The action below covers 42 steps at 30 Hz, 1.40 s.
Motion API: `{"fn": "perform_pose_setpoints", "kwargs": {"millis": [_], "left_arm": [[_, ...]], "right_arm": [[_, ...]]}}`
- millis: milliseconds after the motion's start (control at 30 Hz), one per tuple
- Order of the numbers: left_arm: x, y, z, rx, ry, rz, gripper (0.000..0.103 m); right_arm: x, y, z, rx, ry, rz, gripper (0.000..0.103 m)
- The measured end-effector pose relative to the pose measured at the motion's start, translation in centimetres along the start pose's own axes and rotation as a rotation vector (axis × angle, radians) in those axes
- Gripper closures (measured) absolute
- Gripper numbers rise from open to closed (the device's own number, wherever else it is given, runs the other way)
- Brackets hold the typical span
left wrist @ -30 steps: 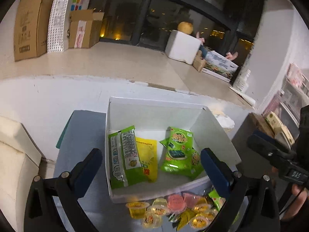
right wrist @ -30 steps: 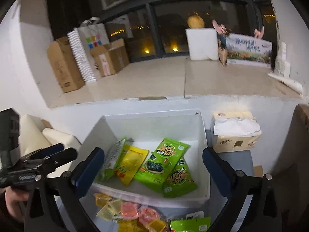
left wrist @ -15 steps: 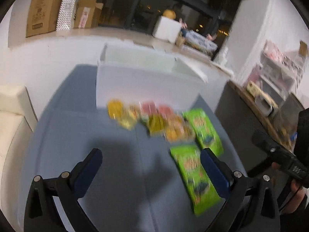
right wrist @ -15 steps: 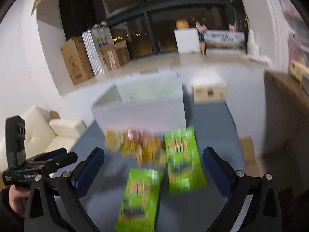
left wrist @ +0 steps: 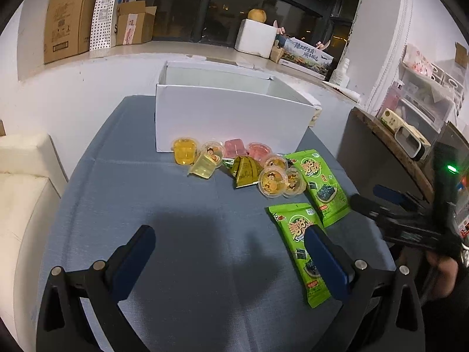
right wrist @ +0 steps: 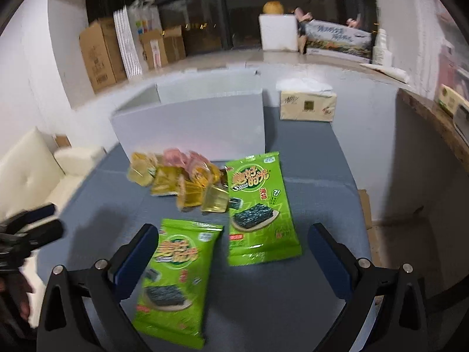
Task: Organize snacks
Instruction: 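Grasp a green seaweed packet with the right gripper while the left grasps another seaweed packet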
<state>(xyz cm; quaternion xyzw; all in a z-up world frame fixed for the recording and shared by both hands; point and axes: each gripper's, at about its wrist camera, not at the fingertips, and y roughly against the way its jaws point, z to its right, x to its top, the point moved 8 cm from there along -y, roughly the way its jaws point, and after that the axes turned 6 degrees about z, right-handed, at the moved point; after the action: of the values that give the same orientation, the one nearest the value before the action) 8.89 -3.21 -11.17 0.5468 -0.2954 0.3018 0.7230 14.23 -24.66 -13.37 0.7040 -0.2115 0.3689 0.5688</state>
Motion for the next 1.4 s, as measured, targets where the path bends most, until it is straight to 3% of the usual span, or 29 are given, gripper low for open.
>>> {"fn": "perform_pose_setpoints", "kwargs": {"millis": [367, 400, 467, 733, 933, 1200, 1400], "left_arm": [[-0.7, -0.5, 1.1, 0.000, -0.038, -0.024, 0.000], [-0.7, -0.5, 1.1, 0.001, -0.041, -0.025, 0.000], [-0.8, -0.6, 1.3, 0.005, -0.047, -0.029, 0.000], [-1.6, -2.0, 2.9, -0.021, -0.070, -0.076, 0.000], [-2.1, -4.6, 7.0, -0.077, -0.089, -0.146, 0.000], [-3.4, -9.7, 11.6, -0.019, -0.158, -0.224, 0.000], [-4.8, -12.7, 11.0, 0.057, -0.139, -0.286, 0.000]], "right_arm": [[-0.8, -8.4, 2.0, -0.018, 0.041, -0.181, 0.000], [-1.0, -8.7, 2.1, -0.017, 0.038, -0.190, 0.003], [-1.5, -8.7, 2.2, -0.031, 0.046, -0.203, 0.031], [-0.7, -4.9, 2.8, -0.030, -0.006, -0.137, 0.033], [-0.7, 2.4, 4.1, -0.073, -0.099, -0.051, 0.033], [-2.1, 8.4, 6.8, -0.132, -0.180, 0.025, 0.032], [-2.4, 7.6, 7.1, -0.125, -0.185, 0.019, 0.032]]}}
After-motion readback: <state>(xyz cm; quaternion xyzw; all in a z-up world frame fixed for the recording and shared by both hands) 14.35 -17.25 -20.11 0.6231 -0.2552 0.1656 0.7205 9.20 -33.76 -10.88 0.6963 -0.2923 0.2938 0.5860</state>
